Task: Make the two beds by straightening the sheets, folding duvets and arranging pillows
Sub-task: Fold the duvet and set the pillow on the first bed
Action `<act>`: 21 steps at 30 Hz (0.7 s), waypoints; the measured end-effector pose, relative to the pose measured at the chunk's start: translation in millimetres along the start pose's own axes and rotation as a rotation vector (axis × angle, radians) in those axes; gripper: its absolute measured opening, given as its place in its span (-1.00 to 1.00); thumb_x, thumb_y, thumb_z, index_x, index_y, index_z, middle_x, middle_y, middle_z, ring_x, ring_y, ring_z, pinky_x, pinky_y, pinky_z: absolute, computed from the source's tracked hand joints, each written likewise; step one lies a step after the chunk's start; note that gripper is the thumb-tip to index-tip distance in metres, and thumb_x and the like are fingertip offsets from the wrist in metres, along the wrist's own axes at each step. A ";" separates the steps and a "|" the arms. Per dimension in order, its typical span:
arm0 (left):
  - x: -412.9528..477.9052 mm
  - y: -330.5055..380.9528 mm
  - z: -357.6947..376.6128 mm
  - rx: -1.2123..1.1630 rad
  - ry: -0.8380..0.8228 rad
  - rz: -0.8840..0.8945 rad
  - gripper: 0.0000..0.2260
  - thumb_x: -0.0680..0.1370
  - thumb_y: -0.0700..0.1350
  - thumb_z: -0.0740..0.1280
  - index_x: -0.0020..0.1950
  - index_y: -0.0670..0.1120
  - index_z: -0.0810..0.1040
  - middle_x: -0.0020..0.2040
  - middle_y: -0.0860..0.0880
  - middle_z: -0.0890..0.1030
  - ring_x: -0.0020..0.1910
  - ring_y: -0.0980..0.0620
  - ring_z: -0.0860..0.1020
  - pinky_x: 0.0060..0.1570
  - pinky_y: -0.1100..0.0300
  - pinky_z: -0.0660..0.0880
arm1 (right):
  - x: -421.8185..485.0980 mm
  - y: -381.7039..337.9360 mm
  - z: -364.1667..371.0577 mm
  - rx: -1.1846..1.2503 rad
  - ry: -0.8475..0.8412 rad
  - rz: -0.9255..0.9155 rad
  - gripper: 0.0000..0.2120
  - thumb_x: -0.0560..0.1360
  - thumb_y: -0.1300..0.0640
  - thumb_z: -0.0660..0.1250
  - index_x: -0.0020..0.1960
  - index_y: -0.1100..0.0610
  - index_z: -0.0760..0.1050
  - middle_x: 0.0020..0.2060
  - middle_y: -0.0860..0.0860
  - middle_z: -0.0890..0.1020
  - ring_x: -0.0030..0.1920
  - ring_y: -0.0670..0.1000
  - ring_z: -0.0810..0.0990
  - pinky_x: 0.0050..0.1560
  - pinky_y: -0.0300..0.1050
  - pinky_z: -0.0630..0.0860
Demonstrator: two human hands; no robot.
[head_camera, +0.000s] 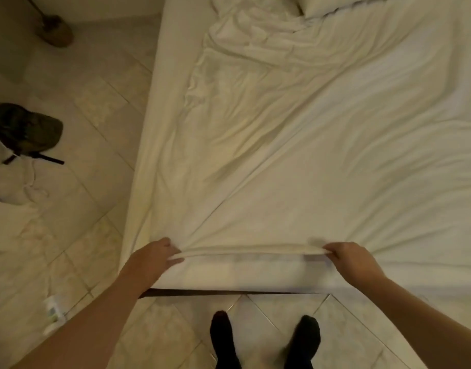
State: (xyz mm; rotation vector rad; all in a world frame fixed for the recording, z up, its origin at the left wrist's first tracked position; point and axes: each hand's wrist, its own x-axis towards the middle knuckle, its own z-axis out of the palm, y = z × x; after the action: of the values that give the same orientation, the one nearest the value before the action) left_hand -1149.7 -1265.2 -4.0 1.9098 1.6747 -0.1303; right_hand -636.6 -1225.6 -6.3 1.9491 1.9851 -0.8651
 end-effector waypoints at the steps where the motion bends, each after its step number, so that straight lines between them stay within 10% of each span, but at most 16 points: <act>1: 1.6 2.0 2.1 -0.052 -0.077 -0.045 -0.55 0.52 0.45 0.26 0.26 0.23 0.58 0.07 0.22 0.52 0.00 0.22 0.57 0.07 0.19 0.56 | 1.2 -3.8 6.1 0.005 0.005 0.020 -0.76 0.63 0.02 0.22 0.19 -0.09 0.63 0.00 -0.05 0.70 0.01 0.05 0.65 -0.09 -0.08 0.50; 10: 57.3 -32.3 3.5 -0.503 0.448 -0.584 -0.55 0.71 0.09 0.12 0.55 -0.07 0.37 0.47 -0.13 0.43 0.42 -0.17 0.42 0.41 -0.04 0.34 | 15.6 -52.2 65.7 -0.065 0.077 -0.037 -0.54 0.47 0.04 0.43 0.35 -0.16 0.49 0.27 -0.11 0.59 0.23 0.04 0.58 0.24 0.08 0.49; 13: 79.4 -45.6 3.8 -0.689 0.367 -0.682 -0.64 0.69 0.02 0.12 0.08 -0.19 0.60 0.06 -0.20 0.63 0.11 -0.24 0.59 -0.01 0.04 0.46 | 12.3 -74.5 75.1 -0.042 0.081 -0.007 -0.57 0.51 0.01 0.39 0.37 -0.20 0.49 0.35 -0.15 0.54 0.29 0.02 0.55 0.27 0.00 0.46; 15: 88.6 -53.4 3.1 -0.685 0.359 -0.645 -0.71 0.66 -0.04 0.22 -0.19 -0.17 0.47 -0.19 -0.13 0.56 -0.12 -0.14 0.56 -0.22 0.09 0.36 | 12.0 -90.2 78.4 -0.004 0.067 0.025 -0.57 0.52 0.01 0.38 0.37 -0.24 0.49 0.39 -0.17 0.50 0.33 -0.02 0.52 0.23 -0.07 0.49; 18: 94.5 -55.2 -1.5 -0.730 0.327 -0.574 -0.84 0.58 0.01 0.43 0.04 -0.03 0.52 0.00 0.02 0.57 -0.04 0.02 0.54 -0.02 0.17 0.44 | 12.1 -107.6 82.0 0.039 0.049 0.043 -0.57 0.52 0.02 0.39 0.35 -0.26 0.51 0.39 -0.19 0.50 0.35 -0.04 0.51 0.22 -0.10 0.48; 21: 97.4 -46.6 -5.7 -0.850 0.321 -0.531 -0.54 0.42 0.06 0.61 0.19 -0.03 0.51 0.08 0.10 0.57 0.00 0.17 0.57 0.02 0.29 0.47 | 9.7 -119.9 84.3 0.066 0.064 0.029 -0.64 0.52 -0.03 0.40 0.29 -0.27 0.55 0.36 -0.24 0.52 0.31 -0.07 0.54 0.18 -0.08 0.52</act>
State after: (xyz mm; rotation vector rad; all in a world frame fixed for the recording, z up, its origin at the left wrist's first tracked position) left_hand -1175.0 -1175.7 -59.0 0.8681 1.9671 0.6168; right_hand -773.5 -1257.1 -49.4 2.0615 1.9813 -0.8824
